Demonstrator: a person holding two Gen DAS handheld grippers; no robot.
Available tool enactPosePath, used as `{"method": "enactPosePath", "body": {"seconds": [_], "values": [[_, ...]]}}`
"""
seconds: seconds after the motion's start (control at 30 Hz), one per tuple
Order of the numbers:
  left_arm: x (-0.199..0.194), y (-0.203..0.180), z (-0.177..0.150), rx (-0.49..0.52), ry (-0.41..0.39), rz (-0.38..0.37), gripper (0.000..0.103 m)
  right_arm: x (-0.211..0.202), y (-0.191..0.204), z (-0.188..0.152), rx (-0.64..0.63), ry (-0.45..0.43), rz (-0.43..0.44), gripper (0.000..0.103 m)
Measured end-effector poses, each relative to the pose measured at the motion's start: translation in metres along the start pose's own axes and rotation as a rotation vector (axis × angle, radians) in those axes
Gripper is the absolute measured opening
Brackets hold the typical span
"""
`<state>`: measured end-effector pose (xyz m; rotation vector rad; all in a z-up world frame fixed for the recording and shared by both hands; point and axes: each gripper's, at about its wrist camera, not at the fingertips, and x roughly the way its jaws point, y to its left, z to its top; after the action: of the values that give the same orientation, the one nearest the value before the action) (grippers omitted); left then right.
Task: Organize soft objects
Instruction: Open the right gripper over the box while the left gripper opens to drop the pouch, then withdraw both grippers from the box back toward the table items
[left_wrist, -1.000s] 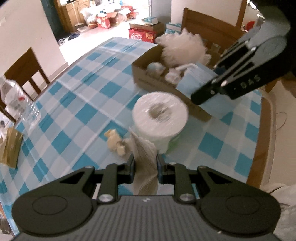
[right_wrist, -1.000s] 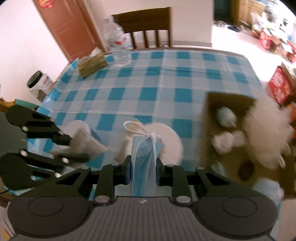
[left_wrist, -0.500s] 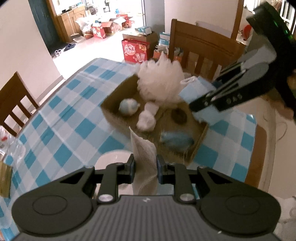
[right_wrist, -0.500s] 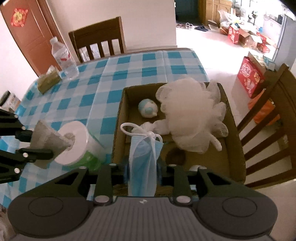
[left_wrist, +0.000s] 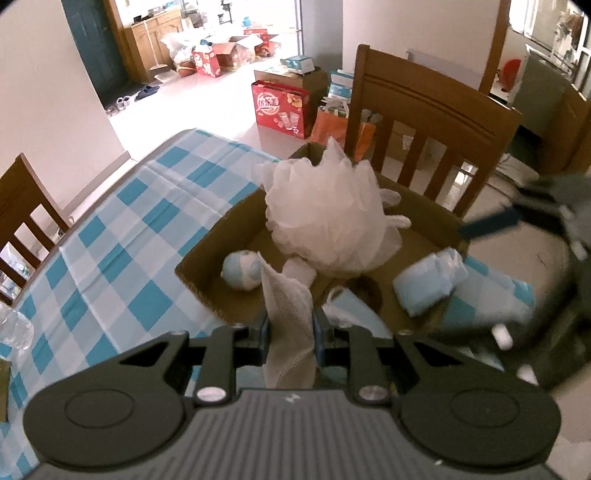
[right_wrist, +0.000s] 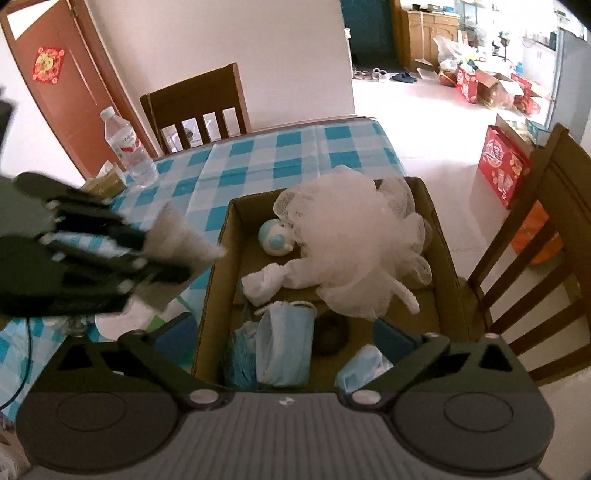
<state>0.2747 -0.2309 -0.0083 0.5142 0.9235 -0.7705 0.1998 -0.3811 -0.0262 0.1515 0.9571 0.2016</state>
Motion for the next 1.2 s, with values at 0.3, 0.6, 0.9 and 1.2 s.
{"method": "enactPosePath", "body": {"seconds": [0.3,0.6,0.9,1.2], "values": [[0.025,0.011,0.028,-0.091,-0.085,0.06,0.091,-0.013,0.006,-0.029,-0.042,-0.023,-0.049,0.103],[0.004,0.019,0.015,-0.11,-0.103,0.064,0.093,-0.015,0.013,-0.041,-0.051,-0.04,-0.095,0.103],[-0.041,0.024,-0.026,-0.122,-0.15,0.088,0.096,-0.011,0.037,-0.05,-0.066,-0.06,-0.097,0.103],[-0.081,0.036,-0.087,-0.158,-0.194,0.182,0.096,-0.002,0.063,-0.056,-0.061,-0.072,-0.083,0.103]]}}
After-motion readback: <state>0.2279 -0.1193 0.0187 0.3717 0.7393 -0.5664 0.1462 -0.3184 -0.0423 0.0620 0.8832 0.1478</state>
